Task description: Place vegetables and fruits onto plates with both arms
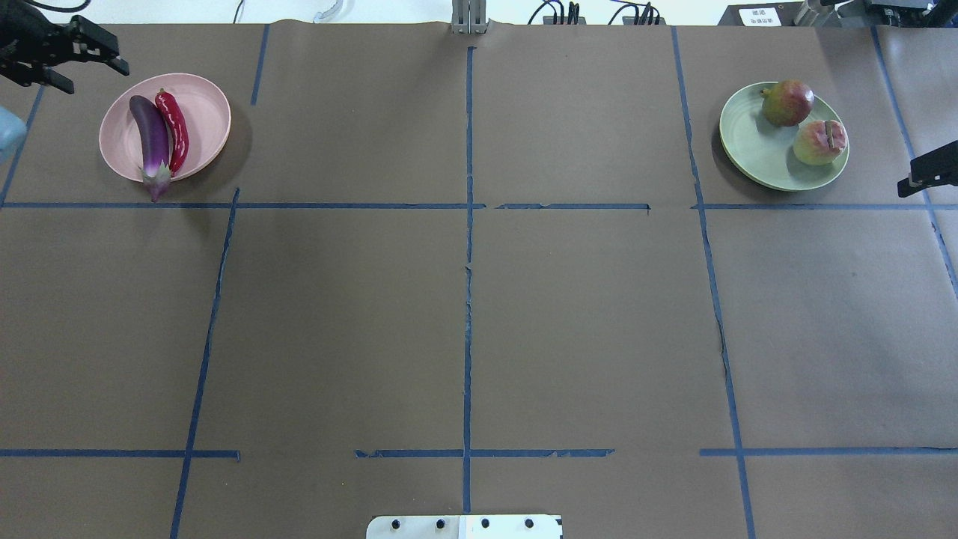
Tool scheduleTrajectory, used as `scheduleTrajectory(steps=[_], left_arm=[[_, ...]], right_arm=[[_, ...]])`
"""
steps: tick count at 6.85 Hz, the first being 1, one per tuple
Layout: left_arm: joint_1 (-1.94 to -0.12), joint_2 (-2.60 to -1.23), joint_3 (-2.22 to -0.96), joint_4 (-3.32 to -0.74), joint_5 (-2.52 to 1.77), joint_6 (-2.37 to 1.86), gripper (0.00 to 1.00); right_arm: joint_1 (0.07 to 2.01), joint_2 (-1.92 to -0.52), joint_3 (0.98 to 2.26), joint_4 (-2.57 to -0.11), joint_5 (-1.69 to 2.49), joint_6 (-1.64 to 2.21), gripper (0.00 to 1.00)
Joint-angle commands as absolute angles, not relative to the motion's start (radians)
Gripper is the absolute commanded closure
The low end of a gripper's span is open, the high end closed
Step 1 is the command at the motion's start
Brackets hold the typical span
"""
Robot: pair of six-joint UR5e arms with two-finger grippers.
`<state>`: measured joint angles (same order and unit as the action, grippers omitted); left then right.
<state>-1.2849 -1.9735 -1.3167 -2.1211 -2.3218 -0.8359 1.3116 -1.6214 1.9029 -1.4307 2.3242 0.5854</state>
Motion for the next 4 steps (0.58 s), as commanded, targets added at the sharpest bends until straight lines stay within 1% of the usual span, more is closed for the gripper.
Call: scheduleTrajectory(steps=[1, 2, 3, 4], left_arm=[[-1.353, -1.768, -1.480, -2.109, -2.339, -0.515, 0.00], [-1.373, -1.740, -1.518, -2.047, -2.368, -0.436, 0.00], [-1.405, -1.691, -1.560, -1.975, -2.376, -0.305, 0.00], [-1.458, -1.672, -1.587, -1.857, -2.376, -0.137, 0.00]], right_arm=[[1.461, -1.675, 1.913, -1.617, 2.335, 0.261, 0.00], [1.530, -1.678, 1.908, -1.746, 2.345, 0.080, 0.00], [1.573, -1.702, 1.899, -1.819, 2.347, -0.051, 0.00], [1.604, -1.744, 1.902, -1.828, 2.349, -0.095, 0.00]])
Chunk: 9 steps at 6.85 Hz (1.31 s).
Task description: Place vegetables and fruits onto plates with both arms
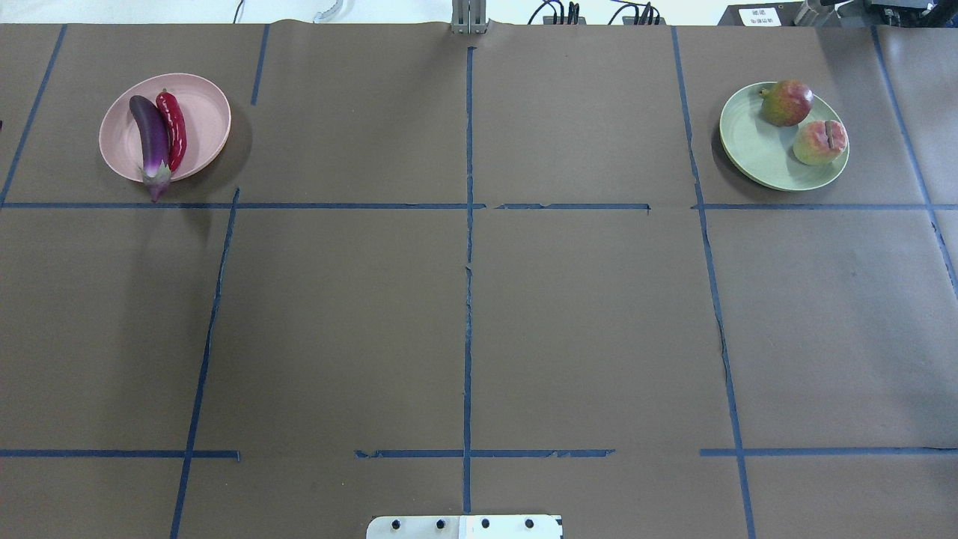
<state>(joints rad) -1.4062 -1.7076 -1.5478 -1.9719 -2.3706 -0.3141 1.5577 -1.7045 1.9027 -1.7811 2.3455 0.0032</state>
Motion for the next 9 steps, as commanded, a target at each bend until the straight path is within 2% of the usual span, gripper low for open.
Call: scheduleTrajectory(steps=[1, 3, 6, 9], left_arm=[[-1.529, -1.674, -1.636, -1.653, -2.376, 0.044, 0.00], [-1.557, -1.617, -1.788, -1.356, -2.367, 0.153, 0.00], [-1.557, -1.519, -1.844, -1.353, -2.364, 0.159, 0.00], [-1.555, -1.503, -1.875, -1.358, -2.375, 0.160, 0.00]], right_arm=[[1.612, -1.791, 1.902, -1.819, 2.388, -0.092, 0.00], [1.612, -1.825, 1.920, -1.795, 2.433, -0.139, 0.00], [1.615, -1.846, 1.939, -1.744, 2.364, -0.187, 0.00], [1.614, -1.848, 1.954, -1.735, 2.361, -0.199, 0.00]])
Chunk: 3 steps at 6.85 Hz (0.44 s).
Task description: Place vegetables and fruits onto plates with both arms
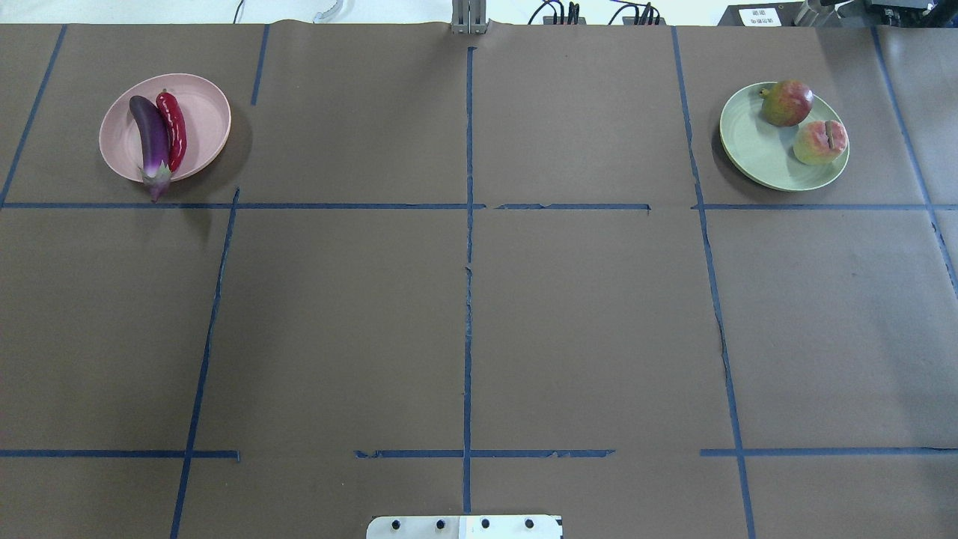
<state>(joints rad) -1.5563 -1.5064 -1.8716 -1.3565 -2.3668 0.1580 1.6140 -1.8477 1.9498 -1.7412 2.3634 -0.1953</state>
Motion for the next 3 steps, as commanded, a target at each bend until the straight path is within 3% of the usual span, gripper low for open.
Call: scheduleTrajectory(steps=[1, 3], left_arm=[[-1.555, -1.503, -1.887, -1.347, -2.375, 0.158, 0.00], [-1.554, -1.506, -1.888, -1.347, -2.375, 0.158, 0.00]], right_arm=[[1.614, -1.848, 1.936, -1.723, 2.361, -0.199, 0.00], [1.614, -1.853, 1.930, -1.723, 2.359, -0.199, 0.00]])
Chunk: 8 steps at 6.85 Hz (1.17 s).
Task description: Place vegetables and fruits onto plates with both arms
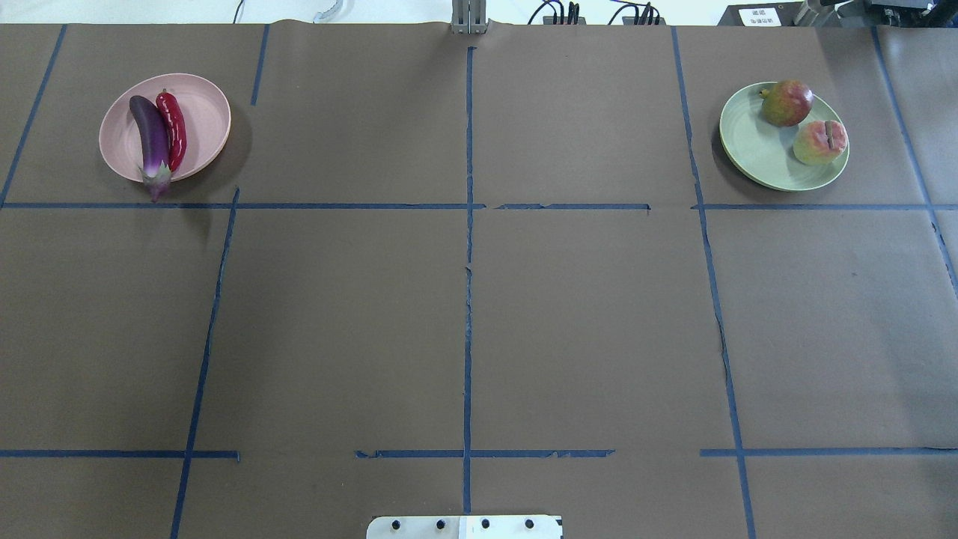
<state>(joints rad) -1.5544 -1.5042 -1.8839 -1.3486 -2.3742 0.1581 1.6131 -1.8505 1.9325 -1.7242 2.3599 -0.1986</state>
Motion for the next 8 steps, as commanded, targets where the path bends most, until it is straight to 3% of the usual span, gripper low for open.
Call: scheduleTrajectory(steps=[1, 8], left_arm=[[-1.554, -1.503, -1.887, -1.345, -2.365, 0.156, 0.00], [-1.554, -1.480, -1.901, -1.345, -2.364, 0.156, 0.00]], right_arm=[[1.614, -1.867, 1.936, -1.723, 2.356, -0.199, 0.00], [1.614, -1.878, 1.983, -1.726, 2.313, -0.199, 0.00]])
